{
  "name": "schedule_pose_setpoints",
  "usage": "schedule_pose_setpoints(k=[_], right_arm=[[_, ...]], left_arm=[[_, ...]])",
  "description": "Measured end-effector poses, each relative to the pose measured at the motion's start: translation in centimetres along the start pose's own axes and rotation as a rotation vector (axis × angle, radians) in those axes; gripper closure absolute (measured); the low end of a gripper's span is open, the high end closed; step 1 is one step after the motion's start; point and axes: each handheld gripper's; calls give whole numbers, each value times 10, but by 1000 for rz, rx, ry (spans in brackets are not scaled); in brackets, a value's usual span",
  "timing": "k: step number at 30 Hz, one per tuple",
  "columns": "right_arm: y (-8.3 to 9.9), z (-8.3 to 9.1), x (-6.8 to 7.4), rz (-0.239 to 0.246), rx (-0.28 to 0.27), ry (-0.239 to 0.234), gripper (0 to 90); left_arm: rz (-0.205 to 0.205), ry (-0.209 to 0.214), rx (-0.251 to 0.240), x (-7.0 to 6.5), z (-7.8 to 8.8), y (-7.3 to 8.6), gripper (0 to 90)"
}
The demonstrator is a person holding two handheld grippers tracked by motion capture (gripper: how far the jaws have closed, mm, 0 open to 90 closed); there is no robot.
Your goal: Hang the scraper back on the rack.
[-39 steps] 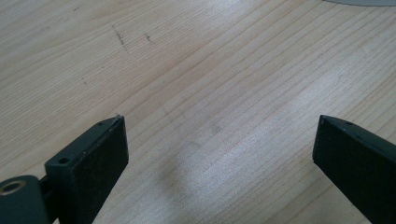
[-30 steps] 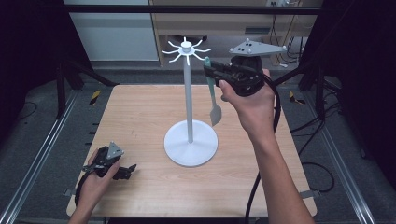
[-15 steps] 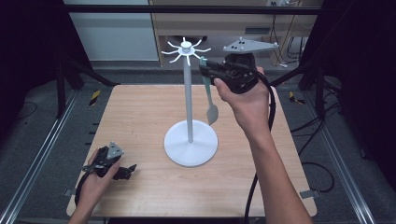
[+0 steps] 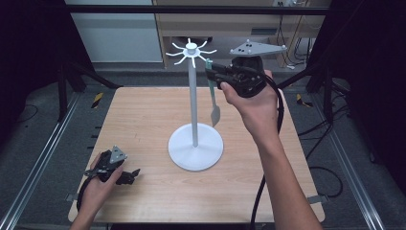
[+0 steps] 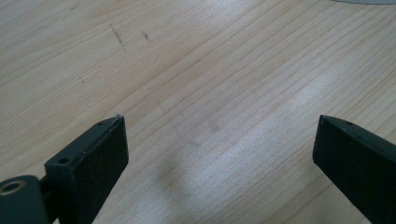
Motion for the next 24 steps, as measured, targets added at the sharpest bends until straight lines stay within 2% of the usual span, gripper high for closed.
schedule_pose_setpoints(k=[11,17,24], right_arm=[[10,9,-2,11,24,26,738],[22,13,-6,21,71,71,742],[35,15,-13,18,109,98,742]], left_arm=[[-1,1,3,0,0,0,32],[-3,1,5,0,0,0,32],[0,2,7,0,0,0,32]])
Point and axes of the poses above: each handheld gripper's, and its own axes: z roughly backward along the jaws, y roughly out of its underside, x roughly to its left, and after that the axes turned 5 degrees about -y, right-handed
